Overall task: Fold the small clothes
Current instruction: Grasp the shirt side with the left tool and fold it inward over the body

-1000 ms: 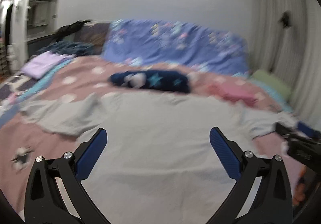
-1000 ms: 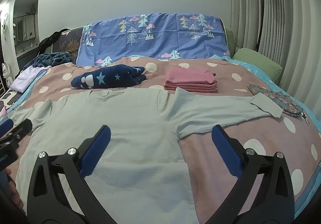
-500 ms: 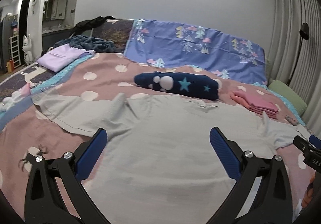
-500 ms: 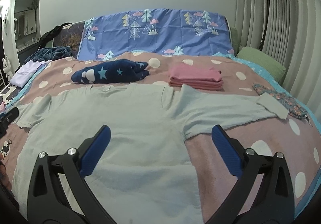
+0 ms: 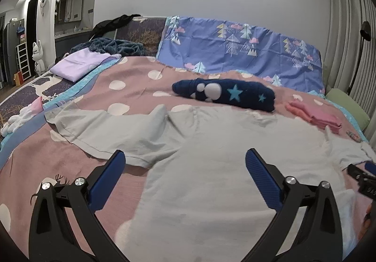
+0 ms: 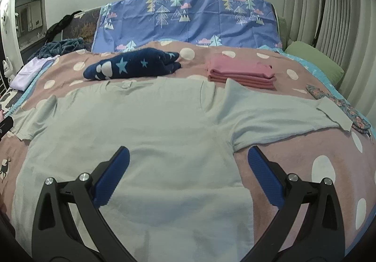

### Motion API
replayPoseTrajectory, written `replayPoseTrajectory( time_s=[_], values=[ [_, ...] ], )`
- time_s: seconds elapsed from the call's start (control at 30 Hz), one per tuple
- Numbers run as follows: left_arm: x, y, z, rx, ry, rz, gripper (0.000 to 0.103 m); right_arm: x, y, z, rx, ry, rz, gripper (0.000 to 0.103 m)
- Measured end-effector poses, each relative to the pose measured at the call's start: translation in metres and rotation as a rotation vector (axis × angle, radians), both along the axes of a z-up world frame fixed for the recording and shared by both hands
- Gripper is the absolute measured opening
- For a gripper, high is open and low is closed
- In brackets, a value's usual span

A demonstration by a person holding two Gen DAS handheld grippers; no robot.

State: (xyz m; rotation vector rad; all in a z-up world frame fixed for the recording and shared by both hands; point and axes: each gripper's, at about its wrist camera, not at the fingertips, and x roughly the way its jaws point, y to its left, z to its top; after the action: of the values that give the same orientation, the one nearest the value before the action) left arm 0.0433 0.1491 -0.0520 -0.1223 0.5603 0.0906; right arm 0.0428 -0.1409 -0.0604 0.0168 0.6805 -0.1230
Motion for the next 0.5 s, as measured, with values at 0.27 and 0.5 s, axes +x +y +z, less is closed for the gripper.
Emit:
replayPoseTrajectory(
  time_s=[0.27,0.5],
  values=[
    [0.024,0.175,-0.075,-0.265,0.211,0.252,0.018,0.007,-0.012,-0.017,-0.025,0.048,-0.034,0.101],
    [0.053,0.306,-0.098,-0.483,0.13,0.419,0.042,0.023,-0.017,-0.029,-0.003,0.091,-0.06,0.101]
  ],
)
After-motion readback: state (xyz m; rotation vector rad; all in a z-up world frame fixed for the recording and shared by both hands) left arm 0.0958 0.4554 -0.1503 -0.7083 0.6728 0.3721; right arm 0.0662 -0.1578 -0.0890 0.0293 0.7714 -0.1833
